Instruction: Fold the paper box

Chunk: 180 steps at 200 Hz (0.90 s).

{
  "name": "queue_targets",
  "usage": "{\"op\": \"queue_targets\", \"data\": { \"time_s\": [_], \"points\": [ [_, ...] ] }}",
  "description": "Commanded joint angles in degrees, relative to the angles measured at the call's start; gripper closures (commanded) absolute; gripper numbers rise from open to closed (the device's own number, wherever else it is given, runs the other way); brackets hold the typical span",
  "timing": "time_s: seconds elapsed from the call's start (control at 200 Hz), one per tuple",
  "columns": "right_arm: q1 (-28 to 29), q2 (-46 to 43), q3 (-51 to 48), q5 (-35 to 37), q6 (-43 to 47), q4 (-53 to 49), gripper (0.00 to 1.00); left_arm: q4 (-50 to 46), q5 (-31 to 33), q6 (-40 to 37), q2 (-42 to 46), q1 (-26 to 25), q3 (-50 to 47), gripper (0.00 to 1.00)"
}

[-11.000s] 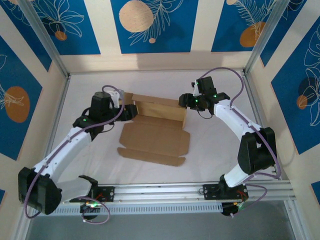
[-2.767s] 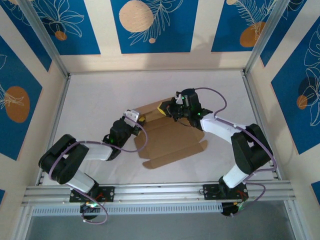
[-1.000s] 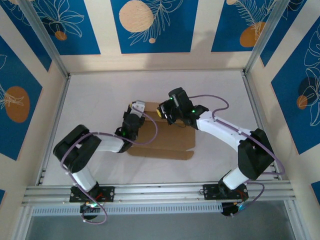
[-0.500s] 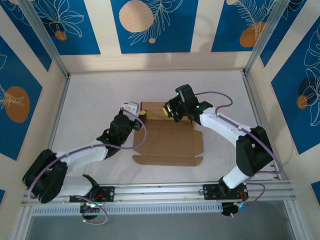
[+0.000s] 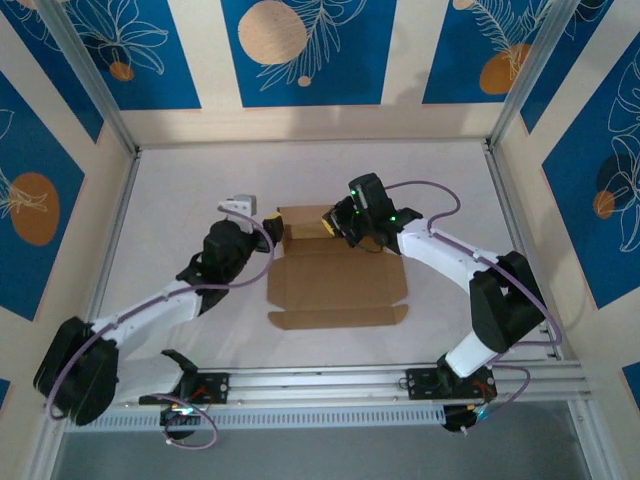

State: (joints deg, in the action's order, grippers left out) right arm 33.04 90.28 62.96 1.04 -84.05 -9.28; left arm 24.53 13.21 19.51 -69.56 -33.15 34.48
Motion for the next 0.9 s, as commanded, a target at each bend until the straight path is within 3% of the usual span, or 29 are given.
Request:
{"op": "queue_targets", "data": {
  "time_s": [0.0, 0.17, 0.285, 0.515, 0.595, 0.77, 0.895],
  "points": [
    [0.7, 0.5, -2.3, -0.7, 2.2, -3.0, 0.86, 1.2, -3.5, 4.1, -3.8, 1.0, 3.0, 0.28],
    [0.8, 0.4, -2.1, -1.3, 3.1, -2.8, 0.85, 2.8, -3.7, 6.3, -8.4, 2.1, 4.2, 0.30],
    [0.4, 0.6, -0.8, -2.3, 4.9, -3.5, 0.80, 2.9, -4.1, 8.2, -9.7, 3.6, 3.5, 0.37],
    [-1.3, -2.2, 3.1, -2.7, 13.1, -7.3, 0.29, 1.3, -5.1, 8.2, -6.9, 4.6, 3.3, 0.33],
    [-2.0, -2.8, 4.2, -1.9, 14.3, -9.6, 0.20, 0.0, -6.7, 8.2, -5.1, 4.7, 3.8, 0.29],
    [-6.8, 0.2, 5.8, -5.1, 12.6, -12.1, 0.19, -2.9, -10.2, 10.5, -0.5, 4.8, 3.6, 0.25],
    [-9.3, 4.8, 10.3, -7.5, 16.6, -12.6, 0.22, -2.6, -16.4, 14.9, 2.3, 4.6, 2.6, 0.27]
  ]
}}
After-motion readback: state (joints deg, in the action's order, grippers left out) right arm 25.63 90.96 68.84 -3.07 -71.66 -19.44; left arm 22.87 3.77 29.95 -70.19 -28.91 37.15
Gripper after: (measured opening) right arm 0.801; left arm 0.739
